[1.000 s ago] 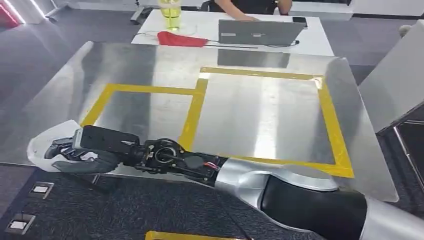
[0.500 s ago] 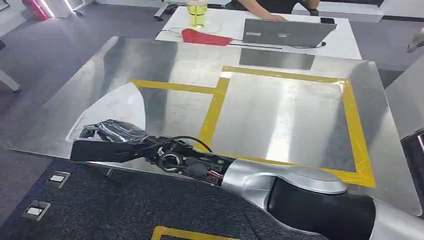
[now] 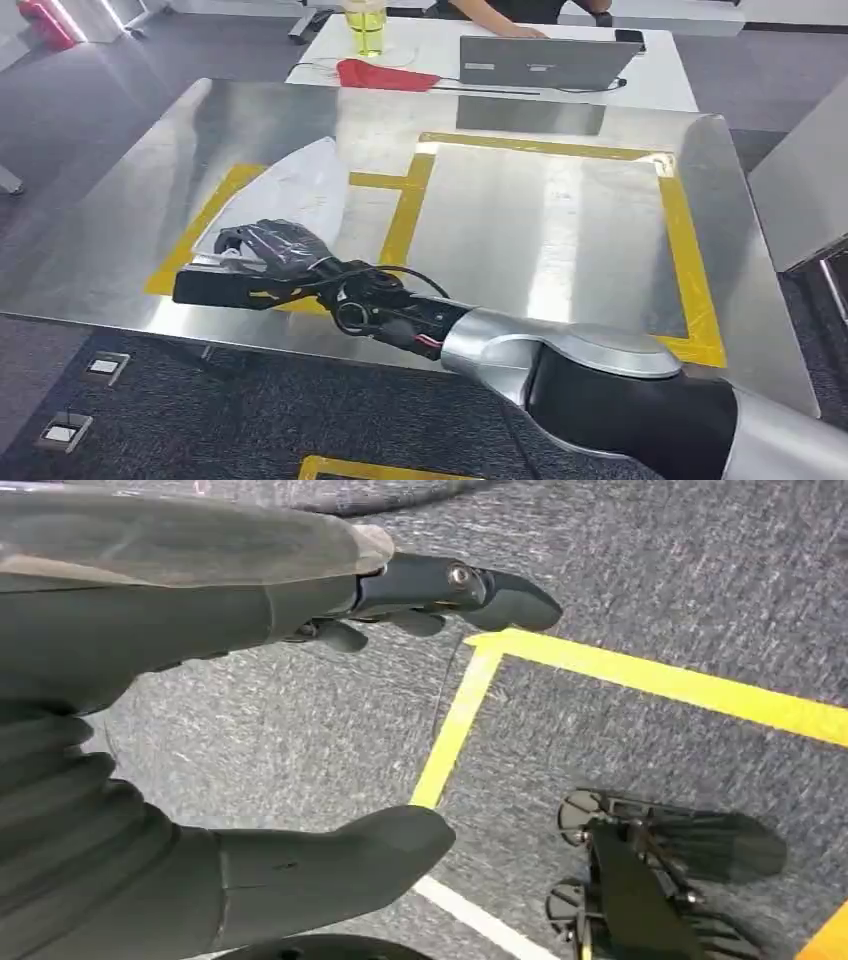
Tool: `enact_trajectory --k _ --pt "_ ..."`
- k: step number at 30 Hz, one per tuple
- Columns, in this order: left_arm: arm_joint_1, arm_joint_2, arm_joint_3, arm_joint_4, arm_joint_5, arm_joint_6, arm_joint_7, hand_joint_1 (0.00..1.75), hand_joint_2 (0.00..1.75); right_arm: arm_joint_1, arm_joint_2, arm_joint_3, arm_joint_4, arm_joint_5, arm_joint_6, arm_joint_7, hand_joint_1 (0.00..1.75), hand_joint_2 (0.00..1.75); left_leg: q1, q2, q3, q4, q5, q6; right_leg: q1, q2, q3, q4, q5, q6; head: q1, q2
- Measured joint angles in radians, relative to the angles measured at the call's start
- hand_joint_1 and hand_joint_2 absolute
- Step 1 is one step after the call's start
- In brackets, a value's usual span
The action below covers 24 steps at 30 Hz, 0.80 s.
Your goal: Take the parts from the cabinet and place them on the table.
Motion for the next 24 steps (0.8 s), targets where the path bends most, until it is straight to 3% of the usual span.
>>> enact_trajectory --k 13,22,23,24 --pt "0.000 0.000 0.000 0.000 -0.018 -0.002 -0.011 0.00 1.75 0.014 -0.002 -0.006 0.109 0.138 0.002 0.077 1.75 1.75 -0.003 0.000 0.000 0.000 0.000 0.000 -0.003 -0.001 0.001 -0.001 0.000 0.000 0.000 0.000" --pt "0.000 0.002 0.000 0.000 -0.042 -0.013 -0.023 0.00 1.75 0.042 -0.002 -0.006 0.129 0.162 0.010 0.086 1.75 1.75 -0.003 0.000 0.000 0.000 0.000 0.000 -0.003 -0.001 0.001 -0.001 0.000 0.000 -0.001 0.000" --pt "0.000 0.002 0.000 0.000 -0.047 -0.015 -0.026 0.00 1.75 0.045 -0.002 -0.006 0.131 0.162 0.011 0.086 0.00 0.00 -0.003 0.000 0.000 0.000 0.000 0.000 -0.003 -0.001 0.002 -0.001 0.000 0.000 -0.001 0.000" --pt "0.000 0.002 0.000 0.000 -0.050 -0.019 -0.028 0.00 1.75 0.046 -0.002 -0.006 0.134 0.162 0.011 0.085 0.00 0.00 -0.003 0.000 0.000 0.000 0.000 0.000 -0.003 -0.001 0.001 -0.001 0.000 0.000 -0.001 0.000"
